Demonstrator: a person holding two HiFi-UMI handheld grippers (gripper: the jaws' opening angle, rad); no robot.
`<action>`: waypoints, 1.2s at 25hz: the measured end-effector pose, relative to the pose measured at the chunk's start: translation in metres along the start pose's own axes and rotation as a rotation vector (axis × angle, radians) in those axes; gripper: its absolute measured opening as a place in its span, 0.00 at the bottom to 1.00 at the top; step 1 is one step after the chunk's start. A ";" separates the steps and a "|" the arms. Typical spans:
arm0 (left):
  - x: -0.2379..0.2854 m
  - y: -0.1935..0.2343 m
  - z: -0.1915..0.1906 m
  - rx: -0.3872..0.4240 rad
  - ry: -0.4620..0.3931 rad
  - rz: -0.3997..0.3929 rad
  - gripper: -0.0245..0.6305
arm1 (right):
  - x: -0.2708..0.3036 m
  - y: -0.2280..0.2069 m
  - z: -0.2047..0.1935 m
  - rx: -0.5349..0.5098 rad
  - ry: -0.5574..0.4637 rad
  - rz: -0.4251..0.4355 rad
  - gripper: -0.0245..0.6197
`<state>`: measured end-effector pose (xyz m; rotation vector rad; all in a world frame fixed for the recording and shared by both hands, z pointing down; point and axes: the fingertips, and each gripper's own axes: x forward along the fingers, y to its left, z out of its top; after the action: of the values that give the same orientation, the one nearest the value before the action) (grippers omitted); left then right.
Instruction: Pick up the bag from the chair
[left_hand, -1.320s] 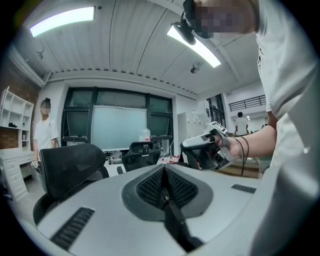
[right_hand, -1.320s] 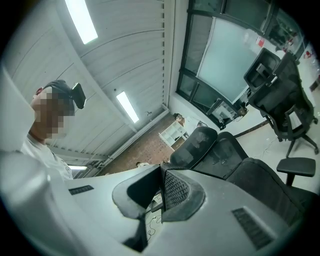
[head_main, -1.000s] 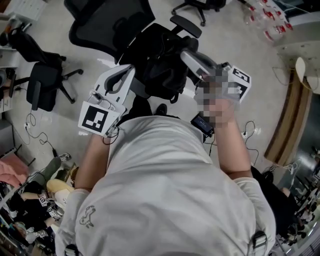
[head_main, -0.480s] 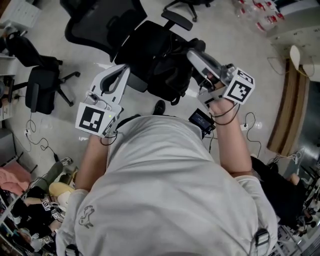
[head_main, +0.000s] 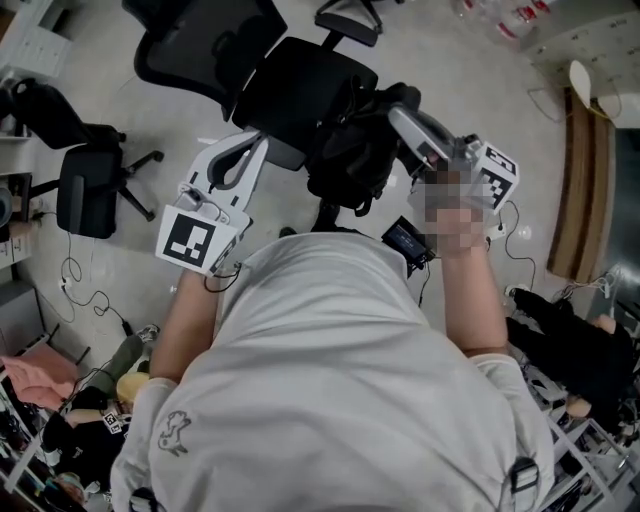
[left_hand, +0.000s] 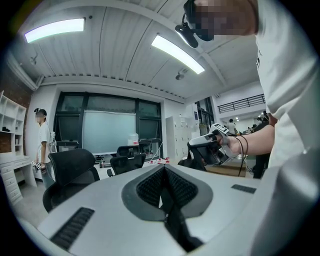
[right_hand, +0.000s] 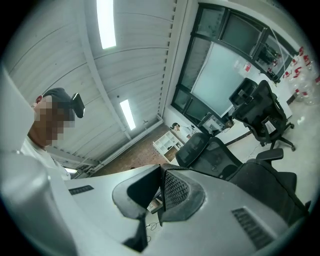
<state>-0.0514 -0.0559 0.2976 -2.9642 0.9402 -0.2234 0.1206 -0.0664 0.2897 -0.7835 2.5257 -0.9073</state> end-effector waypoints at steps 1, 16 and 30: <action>-0.007 -0.002 0.000 -0.001 0.002 -0.002 0.06 | -0.002 0.006 -0.003 -0.006 -0.004 -0.003 0.09; -0.113 -0.045 -0.023 -0.028 0.015 -0.036 0.06 | -0.014 0.099 -0.071 -0.027 -0.048 0.014 0.09; -0.118 -0.114 -0.022 -0.041 0.029 0.006 0.06 | -0.063 0.140 -0.102 0.007 -0.005 0.107 0.09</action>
<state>-0.0851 0.1058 0.3114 -3.0027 0.9688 -0.2504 0.0676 0.1099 0.2794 -0.6405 2.5318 -0.8769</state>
